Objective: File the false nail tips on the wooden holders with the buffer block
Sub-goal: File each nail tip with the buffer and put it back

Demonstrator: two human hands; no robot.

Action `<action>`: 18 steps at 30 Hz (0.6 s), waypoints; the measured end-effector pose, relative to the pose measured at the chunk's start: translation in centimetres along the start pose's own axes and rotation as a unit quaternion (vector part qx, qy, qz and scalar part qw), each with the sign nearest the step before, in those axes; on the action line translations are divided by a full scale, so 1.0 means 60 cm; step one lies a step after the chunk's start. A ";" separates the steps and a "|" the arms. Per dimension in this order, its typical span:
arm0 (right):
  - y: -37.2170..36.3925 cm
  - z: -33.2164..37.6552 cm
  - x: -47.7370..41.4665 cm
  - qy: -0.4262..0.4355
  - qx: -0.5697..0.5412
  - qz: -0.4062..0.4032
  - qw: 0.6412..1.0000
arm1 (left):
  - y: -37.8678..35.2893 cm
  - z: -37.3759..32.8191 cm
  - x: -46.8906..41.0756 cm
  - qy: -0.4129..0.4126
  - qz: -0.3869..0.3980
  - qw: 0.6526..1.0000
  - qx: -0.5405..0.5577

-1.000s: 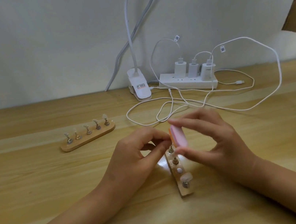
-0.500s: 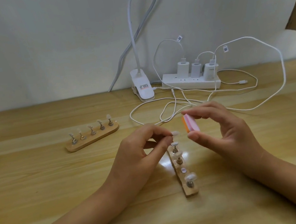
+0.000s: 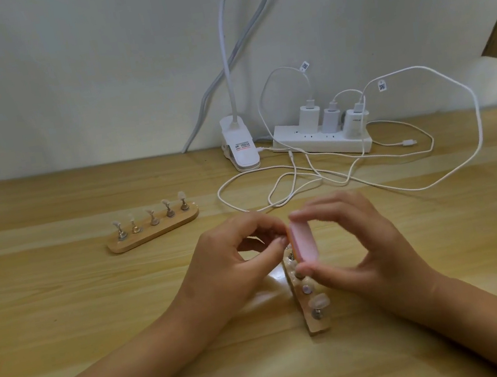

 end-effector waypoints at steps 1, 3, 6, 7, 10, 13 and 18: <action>0.000 0.000 0.000 0.007 0.014 0.001 1.000 | 0.000 -0.001 0.000 -0.005 0.001 1.000 -0.007; 0.003 -0.002 -0.001 -0.015 0.013 -0.009 1.000 | 0.000 0.000 0.000 -0.008 0.002 1.000 -0.021; 0.002 0.001 0.002 -0.012 0.015 -0.006 1.000 | 0.000 -0.001 0.001 -0.019 0.011 0.999 -0.037; 0.000 0.002 0.003 -0.002 0.021 -0.002 1.000 | 0.000 -0.002 0.002 -0.023 0.015 0.999 -0.041; 0.002 -0.003 0.000 -0.035 0.007 -0.010 0.999 | 0.001 -0.002 0.001 -0.020 0.010 0.999 -0.039; 0.002 -0.006 0.001 -0.023 0.012 -0.001 1.000 | 0.001 -0.002 0.001 -0.023 0.013 0.999 -0.037; 0.005 -0.006 0.000 -0.023 0.032 -0.021 0.999 | 0.003 -0.002 0.001 -0.013 0.008 0.999 -0.036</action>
Point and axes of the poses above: each hand's wrist, its own x-axis away from the middle knuckle, its own y-axis out of the back of the hand, z = x × y, the point moved 2 cm from there along -x, towards the middle knuckle, and after that the axes turned 9 degrees about -y, right-handed, at the moved point
